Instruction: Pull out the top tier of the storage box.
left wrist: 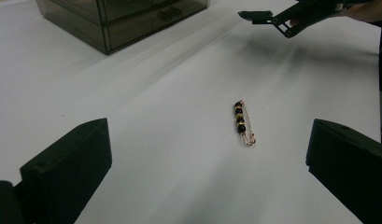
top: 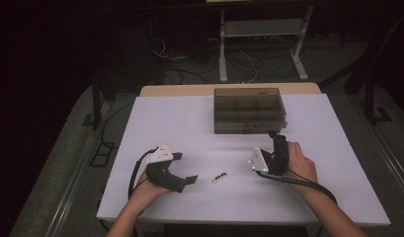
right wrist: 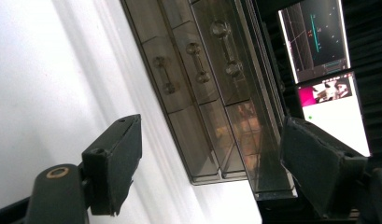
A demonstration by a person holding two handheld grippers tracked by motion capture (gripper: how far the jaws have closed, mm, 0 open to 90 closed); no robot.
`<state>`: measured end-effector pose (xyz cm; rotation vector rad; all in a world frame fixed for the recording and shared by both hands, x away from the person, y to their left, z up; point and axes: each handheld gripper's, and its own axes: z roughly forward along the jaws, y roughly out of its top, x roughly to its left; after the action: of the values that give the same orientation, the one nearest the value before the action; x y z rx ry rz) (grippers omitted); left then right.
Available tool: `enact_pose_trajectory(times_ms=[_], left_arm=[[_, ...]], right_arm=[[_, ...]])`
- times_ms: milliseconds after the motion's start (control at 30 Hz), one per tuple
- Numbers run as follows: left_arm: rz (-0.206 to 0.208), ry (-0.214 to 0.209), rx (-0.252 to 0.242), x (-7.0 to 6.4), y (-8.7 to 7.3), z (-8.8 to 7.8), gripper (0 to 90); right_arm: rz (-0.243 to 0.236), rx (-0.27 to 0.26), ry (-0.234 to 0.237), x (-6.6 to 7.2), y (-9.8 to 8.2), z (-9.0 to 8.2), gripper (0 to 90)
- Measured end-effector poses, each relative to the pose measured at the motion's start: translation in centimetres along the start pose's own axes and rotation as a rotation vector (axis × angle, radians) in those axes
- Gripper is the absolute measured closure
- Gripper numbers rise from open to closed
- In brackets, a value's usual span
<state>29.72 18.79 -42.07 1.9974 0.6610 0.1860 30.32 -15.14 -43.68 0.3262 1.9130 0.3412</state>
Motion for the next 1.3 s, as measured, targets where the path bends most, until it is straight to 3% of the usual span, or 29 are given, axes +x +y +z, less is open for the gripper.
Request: enact_pose_trajectory(times_ms=[233, 467, 933, 1300], left_arm=[[0.001, 0.001, 0.002, 0.0, 0.0, 0.0, 0.0], [0.003, 0.001, 0.002, 0.0, 0.0, 0.0, 0.0], [0.004, 0.002, 0.002, 0.0, 0.0, 0.0, 0.0], [0.004, 0.002, 0.002, 0.0, 0.0, 0.0, 0.0]], right_arm=[[0.111, -0.003, 0.067, -0.5, -0.3, 0.1, 20.3], [0.179, -0.001, 0.105, -1.1, -0.5, 0.0, 20.3], [0.364, -0.004, 0.24, -2.2, -1.1, 0.1, 20.3], [0.47, -0.005, 0.338, -2.9, -1.4, 0.3, 20.3]])
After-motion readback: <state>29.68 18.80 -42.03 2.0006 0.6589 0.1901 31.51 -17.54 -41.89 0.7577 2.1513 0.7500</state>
